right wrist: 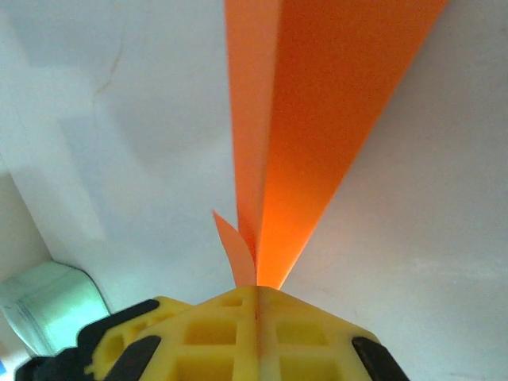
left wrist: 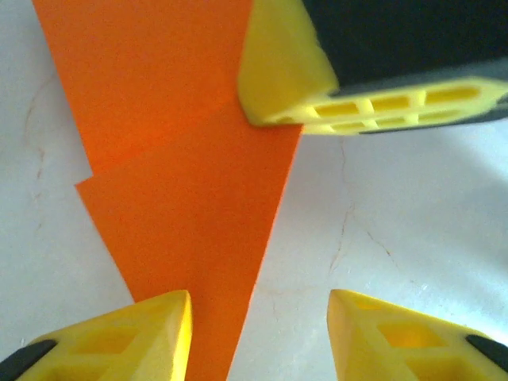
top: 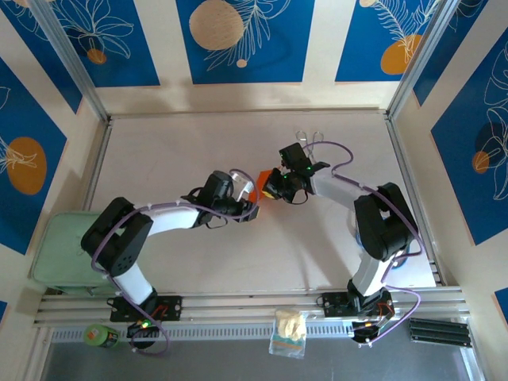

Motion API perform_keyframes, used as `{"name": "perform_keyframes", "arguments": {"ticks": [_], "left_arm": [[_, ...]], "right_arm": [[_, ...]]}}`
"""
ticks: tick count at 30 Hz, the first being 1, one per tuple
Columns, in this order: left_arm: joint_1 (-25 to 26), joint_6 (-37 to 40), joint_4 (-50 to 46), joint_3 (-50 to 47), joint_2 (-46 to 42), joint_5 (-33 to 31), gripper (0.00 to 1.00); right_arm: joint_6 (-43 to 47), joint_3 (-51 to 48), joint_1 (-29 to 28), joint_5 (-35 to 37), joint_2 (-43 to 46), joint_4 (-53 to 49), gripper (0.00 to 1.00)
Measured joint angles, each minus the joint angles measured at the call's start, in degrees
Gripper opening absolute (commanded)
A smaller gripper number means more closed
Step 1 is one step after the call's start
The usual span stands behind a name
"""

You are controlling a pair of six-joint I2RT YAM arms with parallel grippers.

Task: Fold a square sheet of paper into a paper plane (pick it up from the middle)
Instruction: Fold the wing for the fifth time at the center of the table.

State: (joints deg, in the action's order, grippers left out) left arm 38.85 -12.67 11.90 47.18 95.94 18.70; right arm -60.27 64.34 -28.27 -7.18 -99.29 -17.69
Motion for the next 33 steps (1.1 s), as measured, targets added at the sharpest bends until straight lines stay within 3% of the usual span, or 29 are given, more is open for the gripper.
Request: {"name": "perform_keyframes", "arguments": {"ticks": [7,15,33], "left_arm": [[2.9,9.0,1.7,-0.6,0.2,-4.8,0.5],[3.0,14.4,4.0,-0.6,3.0,-6.8,0.41],[3.0,15.8,7.2,-0.6,5.5,-6.9,0.21]], "right_arm": [[-4.7,-0.6,-0.3,1.2,0.5,-1.9,0.0],[-6.4,-0.6,-0.3,1.2,0.5,-3.0,0.0],[-6.9,-0.6,-0.3,-0.8,-0.2,-3.4,0.08]]}}
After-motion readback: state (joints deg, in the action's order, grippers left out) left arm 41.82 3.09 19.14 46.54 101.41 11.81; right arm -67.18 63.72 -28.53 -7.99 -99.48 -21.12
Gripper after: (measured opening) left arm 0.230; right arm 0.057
